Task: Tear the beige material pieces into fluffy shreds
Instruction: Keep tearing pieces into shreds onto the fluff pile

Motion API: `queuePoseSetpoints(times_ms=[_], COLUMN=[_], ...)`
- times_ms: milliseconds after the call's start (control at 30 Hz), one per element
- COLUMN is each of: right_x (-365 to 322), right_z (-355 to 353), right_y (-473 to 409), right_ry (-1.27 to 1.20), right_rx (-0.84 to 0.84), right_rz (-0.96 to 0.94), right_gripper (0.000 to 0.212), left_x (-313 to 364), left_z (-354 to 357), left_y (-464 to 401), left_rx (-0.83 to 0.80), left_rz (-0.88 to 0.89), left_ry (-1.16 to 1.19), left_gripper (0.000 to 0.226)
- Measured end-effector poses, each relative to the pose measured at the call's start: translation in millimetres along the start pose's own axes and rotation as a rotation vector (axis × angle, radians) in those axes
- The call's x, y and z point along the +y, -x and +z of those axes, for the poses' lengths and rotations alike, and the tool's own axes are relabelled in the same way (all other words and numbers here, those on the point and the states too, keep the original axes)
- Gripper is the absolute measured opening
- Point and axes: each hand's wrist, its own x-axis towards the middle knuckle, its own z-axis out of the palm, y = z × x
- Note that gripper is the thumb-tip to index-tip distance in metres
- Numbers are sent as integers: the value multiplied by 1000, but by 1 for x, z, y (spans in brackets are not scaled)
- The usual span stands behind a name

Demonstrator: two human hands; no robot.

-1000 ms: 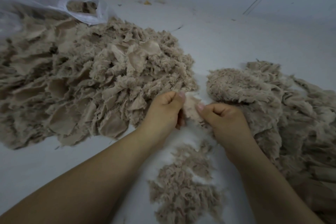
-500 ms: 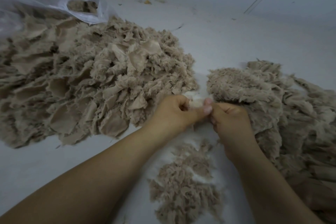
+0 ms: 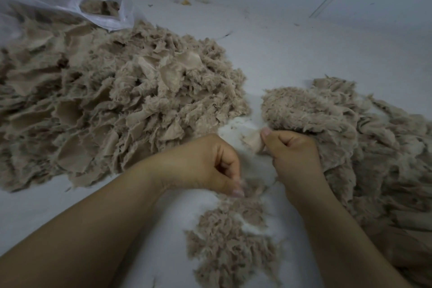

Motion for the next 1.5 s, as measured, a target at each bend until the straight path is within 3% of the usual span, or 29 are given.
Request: queuePoseSetpoints(times_ms=[67,100,267,367,467,533,600,633,700,767,833,933,1033,1100,1167,1233,1333,1433,1500], right_x=[-1,-1,-5,-5,-3,-2,-3,-3,-7,-11,-15,-18,-18,-17,-16,-14,-14,-12,-12], right_z=[0,0,-1,1,1,0,0,0,0,-1,-4,-6,-7,-8,-8,-6,-4,-4,-6], right_y=[2,2,3,5,0,-3,-2,-2,-1,-1,0,2,1,0,-1,0,-2,-6,-6], right_ry=[-23,-34,-69,-51,-48,-62,-78,-89,-118,-196,-296,-396,-427,-421,-392,-372,-329,-270,-264], right_rx=[-20,-29,-102,-137,-12,48,81,100,151,217,256,280,296,283,259,210,121,87,100], right_rz=[-25,-39,-17,-6,70,131,169,185,215,239,241,217,230,240,246,204,112,194,256], right_gripper=[44,46,31,44,48,41,42,43,44,45,45,43,42,41,41,40,32,24,23], left_x=[1,1,-5,-12,-13,-12,-11,-10,-3,7,13,17,17,16,18,15,3,-10,-13], left_z=[-1,0,16,28,25,11,-5,-7,-3,6,16,34,32,16,3,4,16,24,20], left_y=[3,2,-22,-32,-34,-29,-21,-19,-18,-19,-25,-44,-78,-100,-114,-119,-114,-101,-92], left_rx=[-92,-61,683,751,938,1094,1047,974,882,874,893,830,766,692,569,523,466,483,522], left_rz=[-4,-8,-64,43,162,159,-30,-183,-335,-256,-42,141,41,-33,-4,70,71,145,184], left_ry=[-26,-16,228,193,-9,-432,-1005,-1180,-1306,-1343,-1369,-1263,-1036,-843,-542,-468,-473,-415,-360], left_gripper=[20,25,47,21,22,16,9,13,19,19,18,19,66,83,62,23,20,12,26])
